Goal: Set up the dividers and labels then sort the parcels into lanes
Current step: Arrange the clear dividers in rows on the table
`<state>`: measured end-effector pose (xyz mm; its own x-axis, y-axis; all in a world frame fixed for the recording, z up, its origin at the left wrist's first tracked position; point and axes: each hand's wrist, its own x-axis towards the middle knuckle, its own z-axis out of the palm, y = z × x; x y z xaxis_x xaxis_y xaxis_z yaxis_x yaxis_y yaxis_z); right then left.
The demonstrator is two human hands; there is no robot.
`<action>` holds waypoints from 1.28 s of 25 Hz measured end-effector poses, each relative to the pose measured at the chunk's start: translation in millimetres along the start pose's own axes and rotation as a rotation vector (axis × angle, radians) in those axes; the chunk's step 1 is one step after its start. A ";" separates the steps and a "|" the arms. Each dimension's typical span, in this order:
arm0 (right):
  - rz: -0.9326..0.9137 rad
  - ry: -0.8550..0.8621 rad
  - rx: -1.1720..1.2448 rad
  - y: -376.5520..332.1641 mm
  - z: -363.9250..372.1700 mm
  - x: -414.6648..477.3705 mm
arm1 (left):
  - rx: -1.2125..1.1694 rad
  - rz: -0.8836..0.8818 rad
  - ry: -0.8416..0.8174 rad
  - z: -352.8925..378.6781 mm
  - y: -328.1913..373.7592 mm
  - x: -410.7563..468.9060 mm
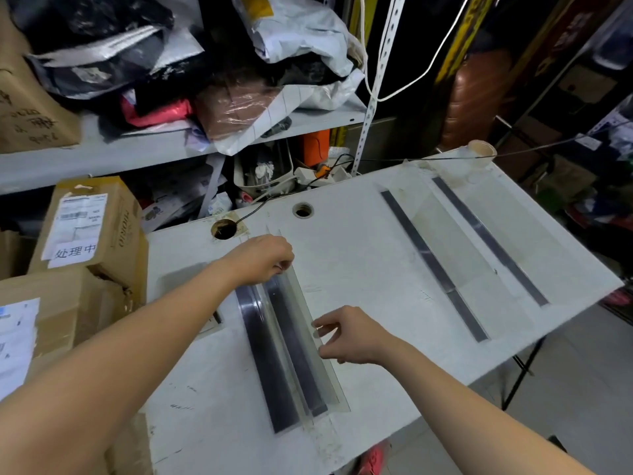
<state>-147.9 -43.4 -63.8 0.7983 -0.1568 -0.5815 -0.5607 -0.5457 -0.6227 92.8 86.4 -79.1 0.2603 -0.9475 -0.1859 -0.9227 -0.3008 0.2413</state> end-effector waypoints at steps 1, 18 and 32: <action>0.016 -0.015 0.032 5.0 0.6 -3.5 | 0.001 -0.010 0.002 -0.6 -3.1 2.4; 0.071 0.125 0.155 66.2 -47.9 -38.5 | -0.111 -0.031 0.145 -21.9 -3.3 93.1; 0.135 0.243 0.105 124.4 -109.8 -38.8 | -0.158 -0.043 0.109 -42.3 12.5 208.8</action>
<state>-224.4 -195.6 -61.3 0.7374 -0.4212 -0.5281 -0.6747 -0.4207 -0.6065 147.6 -119.8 -74.6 0.3359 -0.9368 -0.0976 -0.8560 -0.3469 0.3834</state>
